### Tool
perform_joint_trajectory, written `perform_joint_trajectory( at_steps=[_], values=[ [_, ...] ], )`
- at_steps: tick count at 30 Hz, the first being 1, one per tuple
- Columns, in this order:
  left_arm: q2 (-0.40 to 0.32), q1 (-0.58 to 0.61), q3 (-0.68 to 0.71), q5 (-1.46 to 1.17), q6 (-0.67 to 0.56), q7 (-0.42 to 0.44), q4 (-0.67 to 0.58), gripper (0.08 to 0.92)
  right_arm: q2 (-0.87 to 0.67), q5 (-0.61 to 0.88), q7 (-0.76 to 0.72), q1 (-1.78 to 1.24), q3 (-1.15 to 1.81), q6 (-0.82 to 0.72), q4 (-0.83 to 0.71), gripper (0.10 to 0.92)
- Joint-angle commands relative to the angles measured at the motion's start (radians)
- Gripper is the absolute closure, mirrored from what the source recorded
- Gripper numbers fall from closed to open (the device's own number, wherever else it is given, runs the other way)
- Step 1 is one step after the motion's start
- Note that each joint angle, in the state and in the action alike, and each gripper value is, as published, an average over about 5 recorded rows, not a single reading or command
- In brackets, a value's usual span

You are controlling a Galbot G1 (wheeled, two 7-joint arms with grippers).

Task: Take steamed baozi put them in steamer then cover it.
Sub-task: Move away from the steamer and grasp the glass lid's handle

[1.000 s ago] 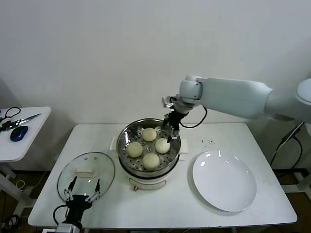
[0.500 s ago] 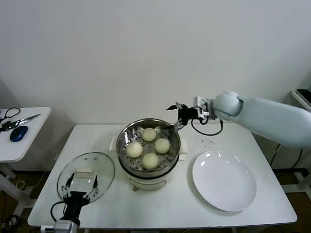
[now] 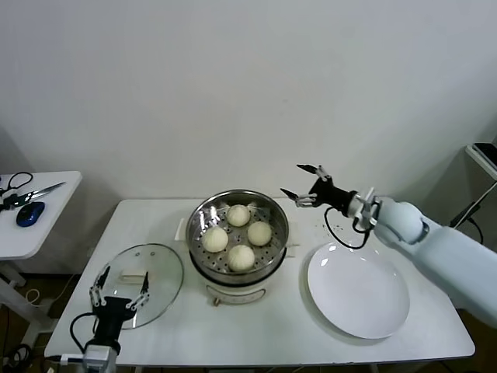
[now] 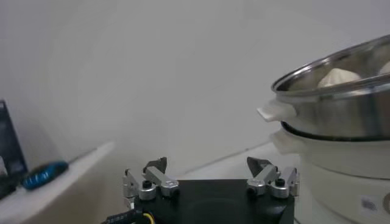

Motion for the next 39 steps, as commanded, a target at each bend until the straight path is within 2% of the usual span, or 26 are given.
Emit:
perform_joint_trajectory(
  at_steps=[1,7,14,22,30,39],
  values=[
    [0.056,-0.051,-0.037,0.596,-0.011,0.017,0.003,0.177,0.051,-0.095,0.091,-0.684,0.683,0.010,0.113,0.203],
    [0.117,-0.073,-0.019,1.036,0.062,0.051,0.026,0.177,0.131,-0.107,0.101,-0.850,0.839,-0.010,0.133,0.203],
    [0.127,-0.098,0.024,1.241,0.081,0.037,0.141,0.177,0.230,-0.131,0.090,-0.925,0.915,-0.010,0.121,0.203],
    [0.095,-0.124,0.027,1.271,0.065,-0.003,0.252,0.177,0.300,-0.158,0.087,-0.930,0.930,-0.005,0.092,0.203],
    [0.054,-0.231,0.032,1.311,0.059,-0.063,0.368,0.177,0.314,-0.183,0.085,-0.917,0.925,-0.004,0.080,0.203],
    [0.055,-0.285,0.042,1.256,0.064,-0.111,0.424,0.177,0.319,-0.219,0.074,-0.921,0.926,0.005,0.069,0.203]
  ],
)
